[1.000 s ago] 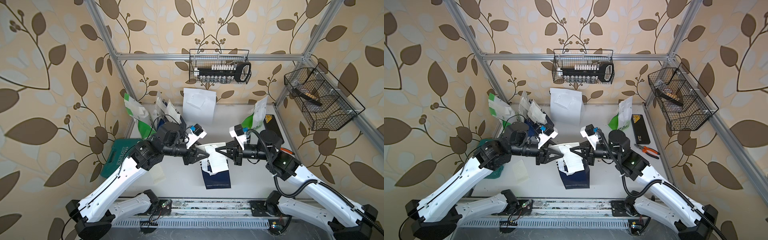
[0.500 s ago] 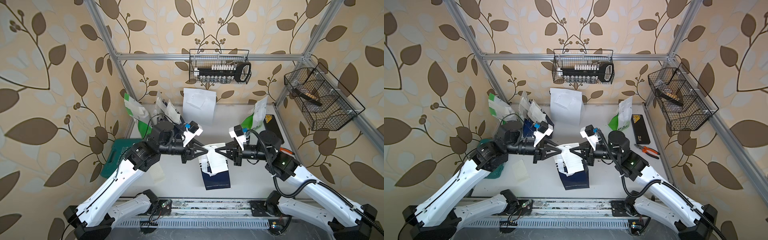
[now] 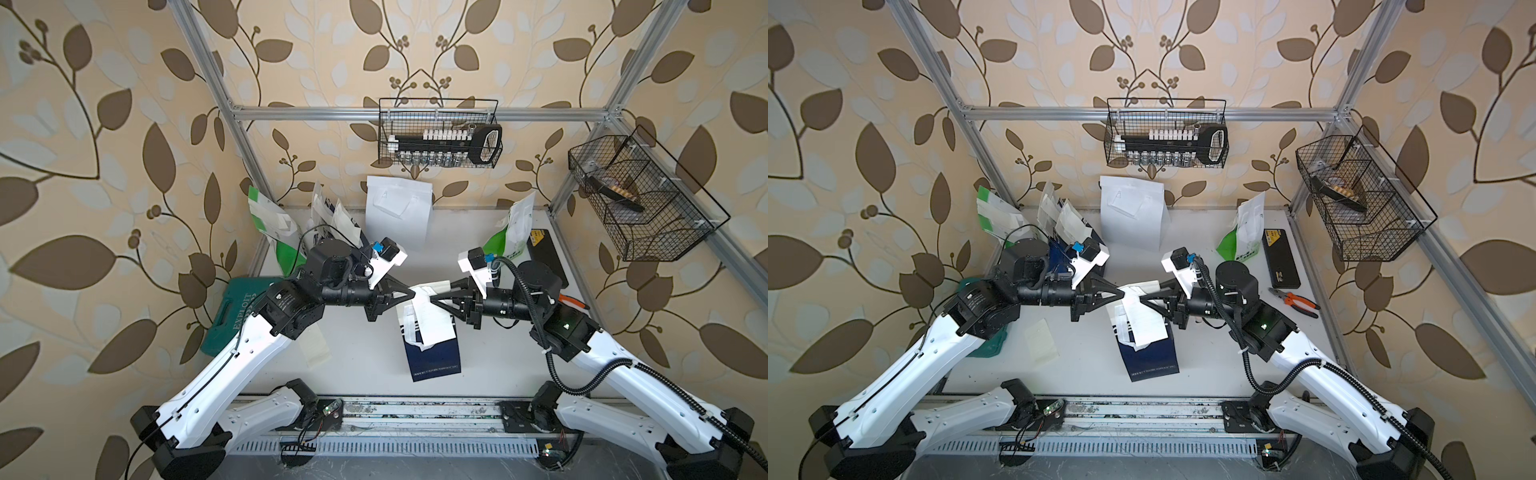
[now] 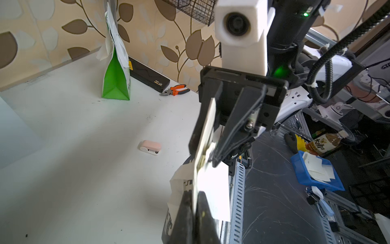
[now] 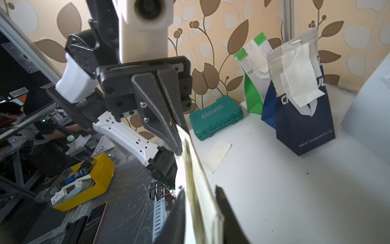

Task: Staple the receipts to the bags
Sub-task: Adjust the takeout bag, then pick up the stapler from the center of the board.

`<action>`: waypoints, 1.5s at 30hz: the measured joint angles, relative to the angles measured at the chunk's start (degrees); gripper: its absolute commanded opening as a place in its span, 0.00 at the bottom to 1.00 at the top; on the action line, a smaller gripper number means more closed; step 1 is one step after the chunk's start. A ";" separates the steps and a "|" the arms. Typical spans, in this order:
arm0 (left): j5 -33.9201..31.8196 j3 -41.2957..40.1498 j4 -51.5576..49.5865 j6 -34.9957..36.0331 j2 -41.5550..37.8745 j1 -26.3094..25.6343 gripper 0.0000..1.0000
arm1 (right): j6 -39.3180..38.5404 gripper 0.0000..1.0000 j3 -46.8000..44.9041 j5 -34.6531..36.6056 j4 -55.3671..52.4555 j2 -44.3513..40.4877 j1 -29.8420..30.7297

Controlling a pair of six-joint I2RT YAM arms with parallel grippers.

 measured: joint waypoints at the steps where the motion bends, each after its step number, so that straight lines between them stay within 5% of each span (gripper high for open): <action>1: -1.42 0.28 -0.28 0.00 0.11 0.00 0.00 | 0.15 0.71 0.00 1.51 -0.55 -0.04 0.00; 7: -7.89 1.31 -3.10 -0.07 0.13 0.00 0.00 | 3.56 0.81 -0.31 15.52 -7.39 -2.36 -0.87; 10: -10.21 1.33 -4.33 -0.24 0.15 0.00 0.00 | 6.84 0.81 -0.22 21.22 -12.72 -0.94 -6.64; 16: -14.97 1.73 -6.38 -1.64 0.92 0.00 0.00 | 10.47 0.77 4.44 26.21 -25.83 16.57 -18.03; 23: -17.09 1.77 -6.51 -2.43 2.16 0.00 0.00 | 8.87 0.61 7.91 28.15 -35.60 32.87 -18.23; 39: -18.05 1.33 -7.43 -2.40 2.43 -0.04 0.00 | 4.04 0.51 20.15 32.89 -44.17 51.76 -16.26; 45: -18.08 0.66 -7.50 -2.40 2.43 -0.04 0.00 | 3.48 0.28 20.24 34.53 -45.66 55.08 -13.84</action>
